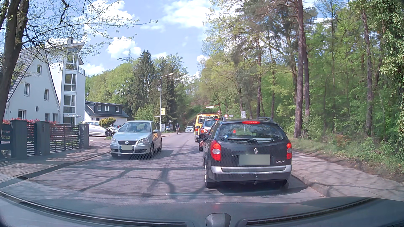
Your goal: Follow the waypoints while adhering to traffic rules and regulations
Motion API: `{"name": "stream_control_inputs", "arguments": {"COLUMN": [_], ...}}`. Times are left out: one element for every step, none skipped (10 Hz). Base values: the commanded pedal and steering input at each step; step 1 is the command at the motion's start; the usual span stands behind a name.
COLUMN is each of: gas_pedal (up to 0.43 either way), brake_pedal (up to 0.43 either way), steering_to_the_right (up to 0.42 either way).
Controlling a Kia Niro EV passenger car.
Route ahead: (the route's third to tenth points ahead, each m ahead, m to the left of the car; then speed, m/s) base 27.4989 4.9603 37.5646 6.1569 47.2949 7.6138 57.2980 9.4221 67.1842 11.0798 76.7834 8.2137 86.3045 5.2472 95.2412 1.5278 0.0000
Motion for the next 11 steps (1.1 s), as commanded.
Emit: {"name": "stream_control_inputs", "arguments": {"gas_pedal": [0.0,0.0,0.0,0.0,0.0,0.0,0.0,0.0,0.0,0.0,0.0], "brake_pedal": [0.165,0.165,0.165,0.165,0.165,0.165,0.165,0.165,0.165,0.165,0.165], "steering_to_the_right": [0.001,0.001,0.001,0.001,0.002,0.001,0.001,0.001,0.001,0.002,0.001]}}
